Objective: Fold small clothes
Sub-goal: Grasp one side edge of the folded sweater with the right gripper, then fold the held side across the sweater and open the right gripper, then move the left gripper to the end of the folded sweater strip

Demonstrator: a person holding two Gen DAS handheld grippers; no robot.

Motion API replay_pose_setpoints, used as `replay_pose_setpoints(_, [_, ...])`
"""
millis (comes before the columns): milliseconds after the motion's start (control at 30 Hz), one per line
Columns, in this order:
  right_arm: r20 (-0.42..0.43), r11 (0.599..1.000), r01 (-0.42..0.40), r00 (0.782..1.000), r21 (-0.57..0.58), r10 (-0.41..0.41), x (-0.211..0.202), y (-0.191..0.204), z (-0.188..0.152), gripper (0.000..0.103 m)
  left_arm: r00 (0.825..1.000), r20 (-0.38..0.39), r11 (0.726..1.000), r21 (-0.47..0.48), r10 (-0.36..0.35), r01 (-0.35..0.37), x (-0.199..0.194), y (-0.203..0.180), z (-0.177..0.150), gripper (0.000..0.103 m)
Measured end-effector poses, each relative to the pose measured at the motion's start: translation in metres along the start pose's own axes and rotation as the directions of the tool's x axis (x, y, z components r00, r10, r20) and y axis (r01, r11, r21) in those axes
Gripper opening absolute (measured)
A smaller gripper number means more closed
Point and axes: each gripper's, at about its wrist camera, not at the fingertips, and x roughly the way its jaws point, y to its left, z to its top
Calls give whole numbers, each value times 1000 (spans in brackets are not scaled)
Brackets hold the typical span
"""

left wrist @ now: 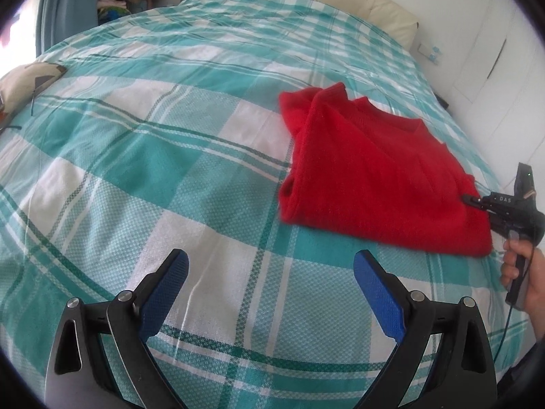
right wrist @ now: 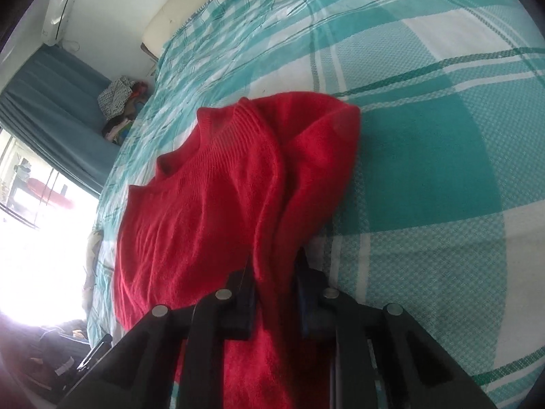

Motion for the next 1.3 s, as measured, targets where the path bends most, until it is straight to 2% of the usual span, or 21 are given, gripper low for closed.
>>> replay_pose_setpoints(67, [26, 999, 26, 999, -20, -26, -11, 22, 7, 17, 1000, 1, 1000, -16, -8, 8, -3, 5, 3, 98])
replay_pose_setpoints(233, [18, 991, -8, 1000, -130, 11, -17, 118, 28, 16, 1000, -8, 996, -84, -2, 1, -7, 27, 11, 98])
replay_pose_setpoints(433, [-80, 970, -28, 997, -240, 9, 49, 229, 16, 12, 1000, -4, 986, -166, 12, -12, -9, 55, 13, 98])
replay_pose_setpoints(567, [-129, 962, -34, 992, -272, -1, 94, 273, -11, 11, 1000, -9, 981, -195, 14, -16, -9, 66, 13, 98])
replay_pose_setpoints(667, [-151, 949, 5, 987, -315, -55, 118, 290, -30, 12, 1000, -13, 980, -197, 26, -28, -7, 69, 15, 98])
replay_pose_setpoints(700, [-188, 953, -28, 982, -303, -31, 124, 291, -34, 19, 1000, -13, 979, -200, 25, -27, -8, 71, 15, 98])
replay_pose_setpoints(733, [-242, 959, -101, 970, -264, 35, 127, 289, -37, 21, 1000, -12, 978, -205, 22, -24, -8, 73, 15, 98])
replay_pose_setpoints(800, [-323, 948, -270, 924, -168, 206, 125, 287, -42, 40, 1000, -9, 976, -215, 14, -16, -10, 76, 16, 98])
replay_pose_setpoints(833, [-326, 937, -309, 913, -161, 245, 117, 289, -42, 42, 1000, -8, 976, -218, 13, -14, -11, 77, 16, 98])
replay_pose_setpoints(900, [-302, 916, -344, 913, -206, 275, 94, 294, -39, 42, 1000, -7, 974, -225, 8, -10, -13, 79, 16, 98])
replay_pose_setpoints(967, [-236, 908, -306, 941, -288, 242, 69, 295, -35, 42, 1000, -6, 972, -235, -6, 5, -14, 80, 16, 98])
replay_pose_setpoints(1067, [-82, 902, -119, 992, -416, 94, 42, 287, -32, 42, 1000, -6, 972, -235, -18, 16, -15, 77, 15, 98])
replay_pose_setpoints(1100, [-50, 893, -53, 998, -446, 34, 41, 283, -35, 42, 1000, -8, 973, -230, -18, 15, -14, 76, 15, 98])
replay_pose_setpoints(1167, [-60, 861, 1, 998, -509, -37, 50, 278, -43, 42, 1000, -11, 975, -221, -19, 16, -14, 73, 15, 98])
replay_pose_setpoints(1300, [-97, 778, -19, 994, -628, -55, 82, 290, -85, 37, 1000, -6, 977, -214, -10, 8, -14, 72, 14, 98])
